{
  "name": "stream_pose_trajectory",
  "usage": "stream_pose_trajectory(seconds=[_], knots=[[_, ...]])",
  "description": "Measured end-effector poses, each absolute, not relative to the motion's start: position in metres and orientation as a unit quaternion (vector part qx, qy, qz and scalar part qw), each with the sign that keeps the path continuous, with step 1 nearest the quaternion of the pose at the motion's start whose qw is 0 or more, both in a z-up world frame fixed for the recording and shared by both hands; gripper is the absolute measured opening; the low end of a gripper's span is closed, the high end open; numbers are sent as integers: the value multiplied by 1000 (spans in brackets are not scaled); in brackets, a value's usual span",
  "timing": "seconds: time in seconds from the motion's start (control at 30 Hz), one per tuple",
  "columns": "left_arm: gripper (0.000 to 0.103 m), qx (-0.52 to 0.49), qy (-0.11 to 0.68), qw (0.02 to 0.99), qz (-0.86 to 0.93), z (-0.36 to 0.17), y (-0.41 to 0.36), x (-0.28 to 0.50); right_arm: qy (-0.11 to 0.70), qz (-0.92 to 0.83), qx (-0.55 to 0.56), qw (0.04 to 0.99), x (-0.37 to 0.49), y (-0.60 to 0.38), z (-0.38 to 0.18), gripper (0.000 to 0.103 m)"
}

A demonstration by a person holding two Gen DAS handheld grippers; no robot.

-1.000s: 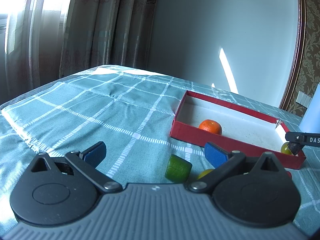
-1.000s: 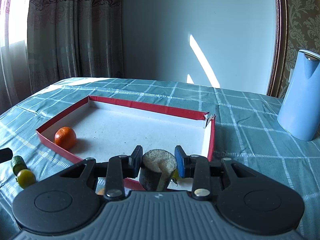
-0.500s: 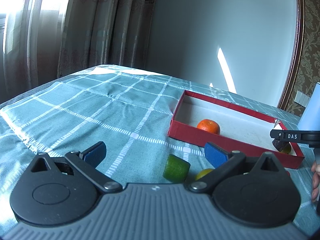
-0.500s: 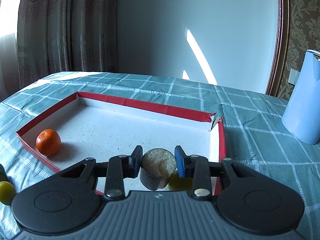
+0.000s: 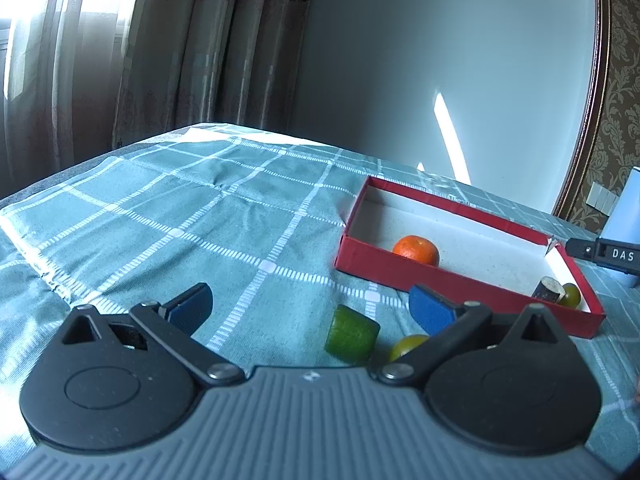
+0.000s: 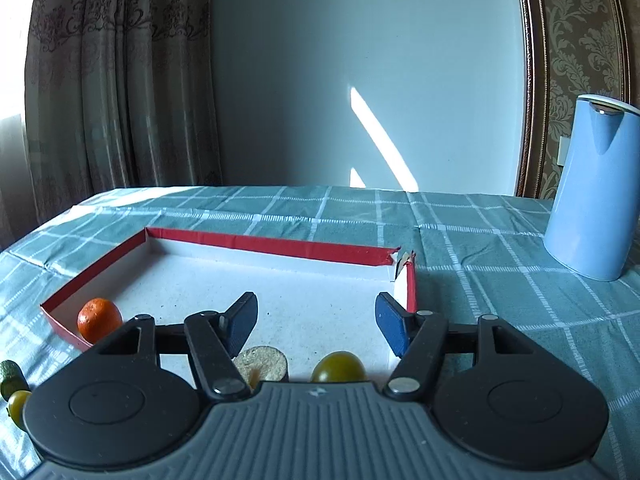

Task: Organize fruits
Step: 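Reach the left tool to the dark green tomato and grasp it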

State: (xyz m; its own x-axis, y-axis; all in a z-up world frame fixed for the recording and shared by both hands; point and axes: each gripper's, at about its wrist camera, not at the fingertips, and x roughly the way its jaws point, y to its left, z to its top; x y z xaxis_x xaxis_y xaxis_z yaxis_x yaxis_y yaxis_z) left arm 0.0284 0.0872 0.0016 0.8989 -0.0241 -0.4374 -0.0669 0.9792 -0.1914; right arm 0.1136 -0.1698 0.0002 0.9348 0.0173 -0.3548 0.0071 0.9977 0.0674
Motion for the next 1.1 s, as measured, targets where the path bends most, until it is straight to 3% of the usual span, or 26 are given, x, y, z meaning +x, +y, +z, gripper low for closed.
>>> stream_pose_trajectory(seconds=[0.2, 0.27, 0.33, 0.53, 0.67, 0.73, 0.8, 1.1], knots=[[102, -6, 195, 981, -5, 8, 56, 12, 166, -4, 74, 983, 95, -200, -3, 66], [90, 27, 193, 981, -10, 8, 44, 12, 175, -3, 84, 981, 97, -206, -6, 66], [84, 50, 203, 978, -19, 6, 36, 15, 183, 3, 89, 979, 98, -206, -9, 66], [78, 69, 170, 980, -81, 6, 28, 4, 174, 15, 93, 980, 94, -205, -7, 66], [53, 87, 201, 971, -98, 2, 20, 15, 171, 22, 99, 980, 92, -206, -5, 66], [47, 92, 227, 964, -101, -1, 17, 23, 169, 26, 101, 980, 92, -207, -4, 67], [43, 92, 244, 959, -110, -4, 16, 29, 165, 29, 103, 980, 91, -207, -3, 76], [43, 116, 251, 953, -125, -7, 8, 27, 159, 38, 104, 981, 88, -205, -1, 76]])
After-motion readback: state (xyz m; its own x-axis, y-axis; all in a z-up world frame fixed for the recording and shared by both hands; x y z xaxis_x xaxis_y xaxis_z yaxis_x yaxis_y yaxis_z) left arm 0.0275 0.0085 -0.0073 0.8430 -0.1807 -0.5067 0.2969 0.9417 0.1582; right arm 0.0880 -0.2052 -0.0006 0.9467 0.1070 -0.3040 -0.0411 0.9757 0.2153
